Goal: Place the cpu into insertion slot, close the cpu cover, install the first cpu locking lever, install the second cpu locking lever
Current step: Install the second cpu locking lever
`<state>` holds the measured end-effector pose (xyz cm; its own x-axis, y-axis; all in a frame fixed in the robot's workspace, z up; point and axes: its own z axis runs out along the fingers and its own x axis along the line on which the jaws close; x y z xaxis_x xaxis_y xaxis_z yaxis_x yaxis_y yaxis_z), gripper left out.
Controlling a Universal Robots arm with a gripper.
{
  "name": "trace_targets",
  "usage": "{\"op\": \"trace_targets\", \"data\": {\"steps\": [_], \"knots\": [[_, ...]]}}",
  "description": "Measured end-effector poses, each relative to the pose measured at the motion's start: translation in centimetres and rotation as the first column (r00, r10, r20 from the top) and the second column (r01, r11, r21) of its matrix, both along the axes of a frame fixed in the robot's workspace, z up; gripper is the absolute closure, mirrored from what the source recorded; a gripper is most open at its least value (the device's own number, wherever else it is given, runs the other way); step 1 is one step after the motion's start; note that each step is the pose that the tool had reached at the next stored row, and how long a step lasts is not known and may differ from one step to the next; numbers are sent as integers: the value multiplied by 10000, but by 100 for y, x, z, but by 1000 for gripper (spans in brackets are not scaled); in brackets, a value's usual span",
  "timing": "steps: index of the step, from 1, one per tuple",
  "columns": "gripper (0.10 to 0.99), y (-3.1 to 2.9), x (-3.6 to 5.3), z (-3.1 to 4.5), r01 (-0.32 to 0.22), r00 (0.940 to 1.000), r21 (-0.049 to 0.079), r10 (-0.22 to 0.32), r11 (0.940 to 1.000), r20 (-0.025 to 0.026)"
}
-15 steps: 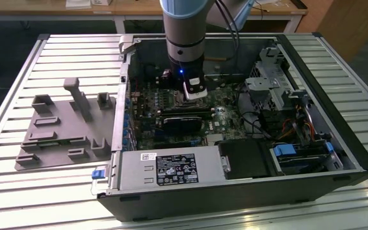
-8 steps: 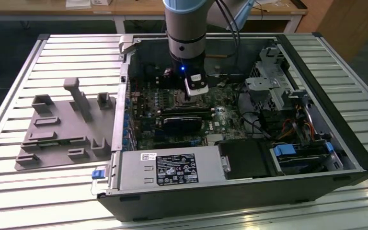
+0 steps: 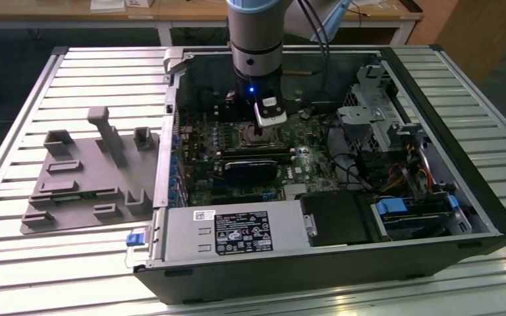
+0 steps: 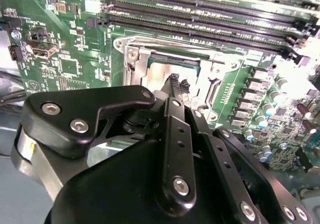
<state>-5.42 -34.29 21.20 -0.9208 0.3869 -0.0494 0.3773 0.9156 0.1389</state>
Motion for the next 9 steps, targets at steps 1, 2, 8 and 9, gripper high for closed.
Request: {"op": "trace_targets", "data": {"steps": [1, 2, 8, 9], "knots": [[980, 5, 0, 0, 0, 10000, 0, 0, 10000, 0], [980, 9, 0, 0, 0, 10000, 0, 0, 10000, 0], [980, 15, 0, 31, -10, 10000, -11, 10, 10000, 0], [980, 16, 1, 52, -11, 10000, -9, 11, 10000, 1]]}}
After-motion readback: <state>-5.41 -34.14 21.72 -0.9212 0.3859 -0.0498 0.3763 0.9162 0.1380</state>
